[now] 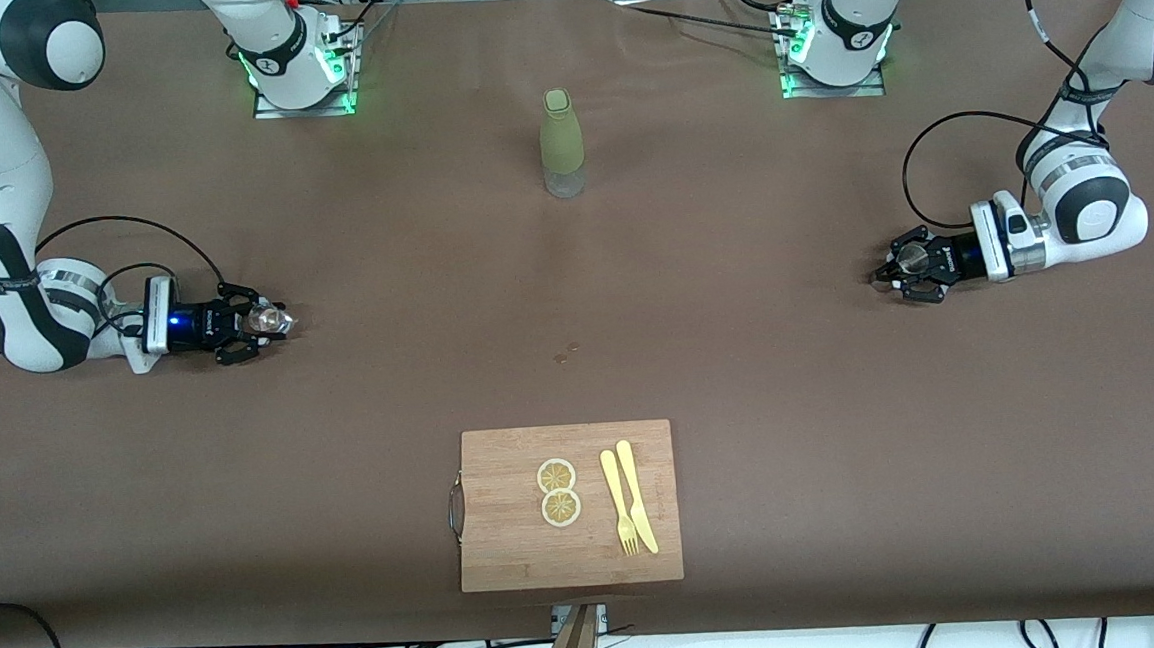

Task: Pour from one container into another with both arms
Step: 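Lift the beaker with the right gripper while the left gripper lifts the jigger, then carry the beaker and jigger toward each other above the table center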

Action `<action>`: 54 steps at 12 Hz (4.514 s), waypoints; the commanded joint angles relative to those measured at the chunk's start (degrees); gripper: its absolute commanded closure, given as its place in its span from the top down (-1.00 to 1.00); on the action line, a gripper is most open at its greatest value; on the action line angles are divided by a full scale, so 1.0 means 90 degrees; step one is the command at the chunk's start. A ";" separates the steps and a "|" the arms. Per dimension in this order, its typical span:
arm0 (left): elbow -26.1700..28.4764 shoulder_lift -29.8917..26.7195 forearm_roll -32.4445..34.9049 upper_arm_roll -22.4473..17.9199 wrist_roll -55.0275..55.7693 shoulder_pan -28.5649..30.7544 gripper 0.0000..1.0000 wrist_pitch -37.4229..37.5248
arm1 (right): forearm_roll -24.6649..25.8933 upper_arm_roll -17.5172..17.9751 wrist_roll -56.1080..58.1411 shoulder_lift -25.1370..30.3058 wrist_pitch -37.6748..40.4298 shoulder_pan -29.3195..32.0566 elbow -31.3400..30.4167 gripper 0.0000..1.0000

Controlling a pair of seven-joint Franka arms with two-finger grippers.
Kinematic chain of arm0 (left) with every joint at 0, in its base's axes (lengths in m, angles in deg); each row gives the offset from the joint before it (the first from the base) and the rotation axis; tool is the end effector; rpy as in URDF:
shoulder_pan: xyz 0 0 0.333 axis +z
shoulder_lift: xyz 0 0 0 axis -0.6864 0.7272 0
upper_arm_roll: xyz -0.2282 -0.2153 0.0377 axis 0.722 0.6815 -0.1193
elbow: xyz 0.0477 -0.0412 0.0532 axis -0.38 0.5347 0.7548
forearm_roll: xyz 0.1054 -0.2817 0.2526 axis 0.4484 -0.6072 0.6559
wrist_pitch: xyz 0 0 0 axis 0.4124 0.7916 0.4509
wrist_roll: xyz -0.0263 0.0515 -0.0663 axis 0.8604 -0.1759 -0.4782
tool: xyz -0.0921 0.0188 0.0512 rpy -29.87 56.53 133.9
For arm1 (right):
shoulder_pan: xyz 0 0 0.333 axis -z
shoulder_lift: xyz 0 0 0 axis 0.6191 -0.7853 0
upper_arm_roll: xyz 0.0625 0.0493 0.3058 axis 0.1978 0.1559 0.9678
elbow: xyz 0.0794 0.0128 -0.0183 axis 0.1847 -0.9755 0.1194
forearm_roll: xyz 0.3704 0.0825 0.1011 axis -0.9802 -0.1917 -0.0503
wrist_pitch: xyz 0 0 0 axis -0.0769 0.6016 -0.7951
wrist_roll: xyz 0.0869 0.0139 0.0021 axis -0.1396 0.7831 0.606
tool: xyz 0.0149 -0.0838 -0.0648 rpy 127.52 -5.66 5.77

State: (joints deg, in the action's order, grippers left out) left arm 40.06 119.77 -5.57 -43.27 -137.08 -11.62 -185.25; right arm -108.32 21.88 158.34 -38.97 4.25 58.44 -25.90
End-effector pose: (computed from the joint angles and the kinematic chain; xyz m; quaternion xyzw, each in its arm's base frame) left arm 0.4723 0.1454 0.1016 0.6406 -0.5347 0.3791 0.4000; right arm 0.5189 -0.1457 0.0493 -0.5521 -0.5335 -0.4110 0.4915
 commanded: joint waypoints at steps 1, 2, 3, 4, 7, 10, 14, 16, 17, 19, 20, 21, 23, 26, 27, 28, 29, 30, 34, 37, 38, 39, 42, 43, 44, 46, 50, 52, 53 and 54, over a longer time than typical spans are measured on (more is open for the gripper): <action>0.0053 -0.0085 -0.0271 -0.0036 -0.0246 -0.0058 -1.00 0.0107 | -0.0056 0.0030 -0.0048 -0.0035 -0.0048 0.0012 0.0047 -0.19; 0.0053 -0.0114 -0.0271 -0.0026 -0.0236 -0.0058 -1.00 0.0117 | -0.0056 0.0030 -0.0048 -0.0045 -0.0057 0.0002 0.0047 -0.30; 0.0044 -0.0134 -0.0261 -0.0026 -0.0226 -0.0087 -1.00 0.0136 | -0.0075 0.0030 -0.0057 -0.0025 -0.0067 -0.0027 0.0047 -0.39; 0.0043 -0.0182 -0.0270 -0.0026 -0.0217 -0.0145 -1.00 0.0166 | -0.0075 0.0030 -0.0096 -0.0025 -0.0077 -0.0037 0.0047 -0.37; 0.0043 -0.0232 -0.0271 -0.0036 -0.0090 -0.0155 -1.00 0.0176 | -0.0046 0.0030 -0.0087 -0.0016 -0.0155 -0.0047 0.0183 -0.27; 0.0053 -0.0397 -0.0261 -0.0036 0.0163 -0.0155 -1.00 0.0312 | -0.0017 0.0040 -0.0164 0.0004 -0.0203 -0.0124 0.0271 -0.27; 0.0034 -0.0534 -0.0251 -0.0036 0.0340 -0.0155 -1.00 0.0507 | 0.0022 0.0040 -0.0467 0.0043 -0.0204 -0.0290 0.0437 -0.27; 0.0034 -0.0593 -0.0261 -0.0036 0.0457 -0.0155 -1.00 0.0576 | 0.0061 0.0049 -0.0701 0.0159 -0.0204 -0.0417 0.0535 -0.27; 0.0034 -0.0632 -0.0261 -0.0026 0.0544 -0.0165 -1.00 0.0576 | 0.0081 0.0049 -0.0847 0.0286 -0.0262 -0.0534 0.0545 -0.27; 0.0034 -0.0690 -0.0261 0.0022 0.0701 -0.0223 -1.00 0.0586 | 0.0217 0.0234 -0.1228 0.0395 -0.0321 -0.0574 0.0574 -0.27; 0.0034 -0.0729 -0.0270 0.0081 0.0817 -0.0224 -1.00 0.0576 | 0.0295 0.0293 -0.1365 0.0404 -0.0321 -0.0584 0.0690 -0.27; 0.0034 -0.0740 -0.0300 0.0159 0.0886 -0.0224 -1.00 0.0576 | 0.0422 0.0371 -0.1559 0.0404 -0.0331 -0.0622 0.0827 -0.27; 0.0053 -0.0740 -0.0514 0.0305 0.0935 -0.0243 -1.00 0.0547 | 0.0579 0.0479 -0.1776 0.0404 -0.0341 -0.0662 0.1003 -0.27; 0.0063 -0.0740 -0.0943 0.0413 0.1004 -0.0603 -1.00 0.0411 | 0.0579 0.0577 -0.1864 0.0404 -0.0350 -0.0701 0.1082 -0.27; 0.0073 -0.0740 -0.1080 0.0413 0.1004 -0.0730 -1.00 0.0362 | 0.0579 0.0616 -0.1912 0.0404 -0.0399 -0.0720 0.1111 -0.27; 0.0111 -0.0740 -0.1274 0.0413 0.1023 -0.0896 -1.00 0.0342 | 0.0589 0.0645 -0.2087 0.0472 -0.0457 -0.0759 0.1111 -0.27; 0.0131 -0.0740 -0.1450 0.0413 0.1024 -0.0994 -1.00 0.0274 | 0.0589 0.0645 -0.2214 0.0531 -0.0545 -0.0827 0.1112 -0.27; 0.0131 -0.0749 -0.1578 0.0413 0.1024 -0.1121 -1.00 0.0206 | 0.0589 0.0674 -0.2351 0.0580 -0.0565 -0.0857 0.1112 -0.27; 0.0209 -0.0779 -0.2349 0.0413 0.1033 -0.1668 -1.00 0.0010 | 0.0637 0.0986 -0.2859 0.0755 -0.1023 -0.1003 0.1131 -0.27; 0.0268 -0.0808 -0.2779 0.0413 0.1024 -0.2000 -1.00 -0.0195 | 0.0677 0.1045 -0.3172 0.0902 -0.1277 -0.1179 0.1131 -0.27; 0.0287 -0.0808 -0.2935 0.0413 0.1024 -0.2107 -1.00 -0.0302 | 0.0686 0.1055 -0.3279 0.0922 -0.1365 -0.1237 0.1131 -0.27; 0.0297 -0.0808 -0.3159 0.0413 0.1024 -0.2292 -1.00 -0.0380 | 0.0687 0.1084 -0.3328 0.0922 -0.1443 -0.1286 0.1131 -0.27; 0.0288 -0.0789 -0.3833 0.0414 0.0995 -0.2849 -1.00 -0.0673 | 0.0755 0.1104 -0.3407 0.0951 -0.1629 -0.1394 0.1131 -0.27; 0.0288 -0.0788 -0.4135 0.0413 0.0994 -0.3025 -1.00 -0.0790 | 0.0755 0.1104 -0.3475 0.0990 -0.1746 -0.1481 0.1131 -0.27; 0.0288 -0.0788 -0.4389 0.0423 0.0994 -0.3229 -1.00 -0.0946 | 0.0745 0.1104 -0.3582 0.1048 -0.1863 -0.1588 0.1131 -0.27; 0.0268 -0.0788 -0.4956 0.0423 0.0994 -0.3620 -1.00 -0.1210 | 0.0764 0.1249 -0.3768 0.1175 -0.2078 -0.1745 0.1131 -0.27; 0.0200 -0.0769 -0.5863 0.0423 0.0985 -0.4226 -1.00 -0.1523 | 0.1036 0.1299 -0.4138 0.1478 -0.2585 -0.2252 0.1112 -0.27; 0.0132 -0.0749 -0.6343 0.0423 0.0955 -0.4558 -1.00 -0.1767 | 0.1650 0.1435 -0.4790 0.1712 -0.2830 -0.2536 0.1112 -0.27; 0.0102 -0.0740 -0.6557 0.0414 0.0955 -0.4695 -1.00 -0.1826 | 0.1808 0.1562 -0.5064 0.1742 -0.2870 -0.2566 0.1112 -0.27; 0.0054 -0.0720 -0.6753 0.0413 0.0955 -0.4841 -1.00 -0.1865 | 0.1829 0.1669 -0.5232 0.1742 -0.2957 -0.2566 0.1112 -0.27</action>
State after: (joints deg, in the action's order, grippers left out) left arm 40.90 114.33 -62.81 -38.94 -128.25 -52.57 -200.60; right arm -93.73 35.37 114.68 -24.72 -20.94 35.37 -15.08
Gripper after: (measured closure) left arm 0.899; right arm 0.507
